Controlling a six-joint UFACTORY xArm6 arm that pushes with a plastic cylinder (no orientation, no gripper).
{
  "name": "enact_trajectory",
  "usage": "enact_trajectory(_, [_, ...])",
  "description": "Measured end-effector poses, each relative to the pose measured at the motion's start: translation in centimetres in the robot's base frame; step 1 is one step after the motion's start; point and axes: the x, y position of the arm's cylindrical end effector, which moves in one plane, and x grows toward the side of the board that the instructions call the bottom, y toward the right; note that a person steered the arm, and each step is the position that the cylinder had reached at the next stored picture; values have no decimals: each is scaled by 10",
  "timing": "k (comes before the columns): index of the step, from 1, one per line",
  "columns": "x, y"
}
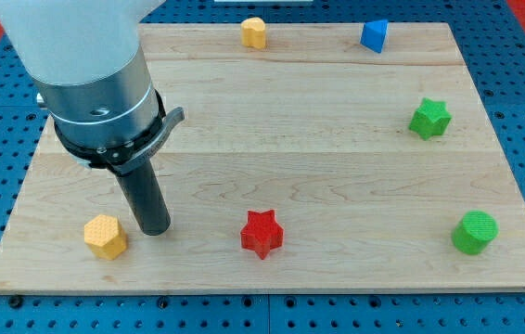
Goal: Move the red circle to the center
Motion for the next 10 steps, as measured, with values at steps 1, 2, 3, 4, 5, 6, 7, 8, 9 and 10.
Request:
enact_trajectory(1, [0,0])
enact_trajectory(2, [0,0])
enact_trajectory(3, [-12,0])
enact_trajectory(4, [-51,3])
enact_trajectory(5, [-85,11])
enact_trajectory(6, [-96,15])
enact_trajectory(7, [-96,-46])
enact_trajectory(8, [-106,-139])
enact_trajectory(9, [-145,-174])
enact_trajectory(10, [-177,-112])
